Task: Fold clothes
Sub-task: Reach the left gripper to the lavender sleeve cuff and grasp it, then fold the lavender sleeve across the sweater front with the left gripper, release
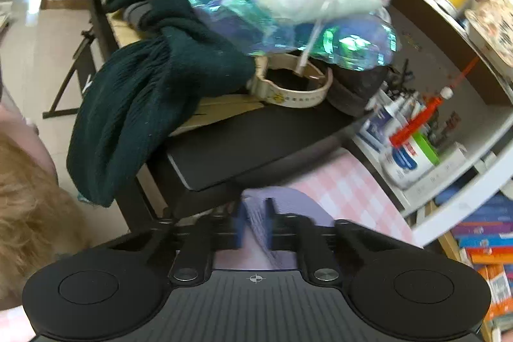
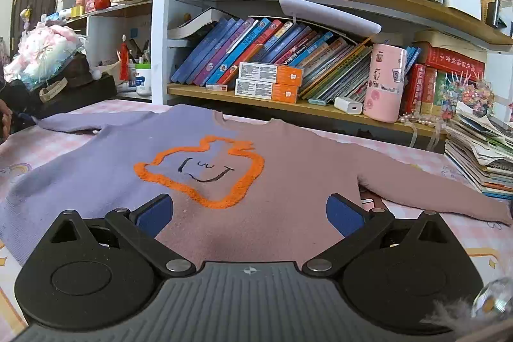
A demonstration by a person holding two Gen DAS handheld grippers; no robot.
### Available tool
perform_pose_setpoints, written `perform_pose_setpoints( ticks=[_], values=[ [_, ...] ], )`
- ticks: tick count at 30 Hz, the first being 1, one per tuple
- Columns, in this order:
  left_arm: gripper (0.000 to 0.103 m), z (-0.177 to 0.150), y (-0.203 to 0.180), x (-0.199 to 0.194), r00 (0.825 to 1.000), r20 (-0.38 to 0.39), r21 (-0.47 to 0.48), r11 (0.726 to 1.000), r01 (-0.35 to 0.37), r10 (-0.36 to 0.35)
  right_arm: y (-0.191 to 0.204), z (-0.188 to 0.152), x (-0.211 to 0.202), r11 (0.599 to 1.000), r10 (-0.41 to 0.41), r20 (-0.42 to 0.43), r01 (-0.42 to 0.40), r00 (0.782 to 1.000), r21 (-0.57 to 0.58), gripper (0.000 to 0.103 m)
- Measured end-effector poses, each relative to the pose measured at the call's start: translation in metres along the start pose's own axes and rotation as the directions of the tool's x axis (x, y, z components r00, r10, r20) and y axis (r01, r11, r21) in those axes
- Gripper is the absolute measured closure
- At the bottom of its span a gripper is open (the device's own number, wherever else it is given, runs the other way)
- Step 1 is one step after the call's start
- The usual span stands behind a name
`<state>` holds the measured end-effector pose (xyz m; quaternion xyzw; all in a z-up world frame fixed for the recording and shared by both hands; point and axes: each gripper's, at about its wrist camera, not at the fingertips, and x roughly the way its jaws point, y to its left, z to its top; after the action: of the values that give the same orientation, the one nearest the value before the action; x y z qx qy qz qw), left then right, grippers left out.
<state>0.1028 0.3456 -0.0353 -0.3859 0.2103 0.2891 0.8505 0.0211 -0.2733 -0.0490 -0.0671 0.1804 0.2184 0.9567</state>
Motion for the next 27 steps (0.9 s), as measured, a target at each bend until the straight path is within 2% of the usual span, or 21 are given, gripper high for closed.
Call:
perform_pose_setpoints(
  ticks=[4,7,9,12,15,17,19,23,27],
  values=[
    [0.1,0.0,-0.008,-0.01,1.0,0.018,0.031,0.999,0.024,-0.025,-0.005,0.0,-0.002,1.0,-0.011,0.007,0.011,1.0,0.02,0.0],
    [0.1,0.004,-0.038,-0.039,0.99,0.048,0.106,0.986,0.13,-0.136,-0.014,-0.004,-0.01,0.999,-0.022,-0.021,0.022,1.0,0.038,0.0],
    [0.1,0.007,-0.066,-0.062,0.974,0.056,0.172,0.963,0.208,-0.22,-0.021,-0.008,-0.016,0.998,-0.044,-0.034,0.046,0.998,0.046,0.0],
    [0.1,0.003,-0.122,-0.095,0.934,0.044,0.266,0.906,0.33,-0.354,-0.031,-0.012,-0.022,0.997,-0.061,-0.067,0.064,0.996,0.043,0.0],
    [0.1,-0.012,-0.183,-0.124,0.881,0.005,0.359,0.823,0.44,-0.473,-0.034,-0.015,-0.021,0.998,-0.057,-0.096,0.06,0.994,0.025,0.0],
    [0.1,-0.029,-0.222,-0.134,0.85,-0.041,0.402,0.77,0.495,-0.525,-0.034,-0.016,-0.019,0.999,-0.051,-0.115,0.052,0.992,0.012,0.0],
    [0.1,-0.049,-0.256,-0.137,0.824,-0.089,0.424,0.727,0.54,-0.56,-0.032,-0.016,-0.019,0.999,-0.035,-0.116,0.035,0.993,-0.001,0.0],
    [0.1,-0.09,-0.312,-0.131,0.785,-0.182,0.445,0.662,0.603,-0.592,-0.028,-0.015,-0.016,0.999,-0.043,-0.133,0.041,0.99,-0.022,0.0],
    [0.1,-0.135,-0.343,-0.121,0.747,-0.276,0.444,0.609,0.657,-0.604,-0.028,-0.015,-0.015,0.999,-0.043,-0.135,0.041,0.99,-0.02,0.0]
  ],
)
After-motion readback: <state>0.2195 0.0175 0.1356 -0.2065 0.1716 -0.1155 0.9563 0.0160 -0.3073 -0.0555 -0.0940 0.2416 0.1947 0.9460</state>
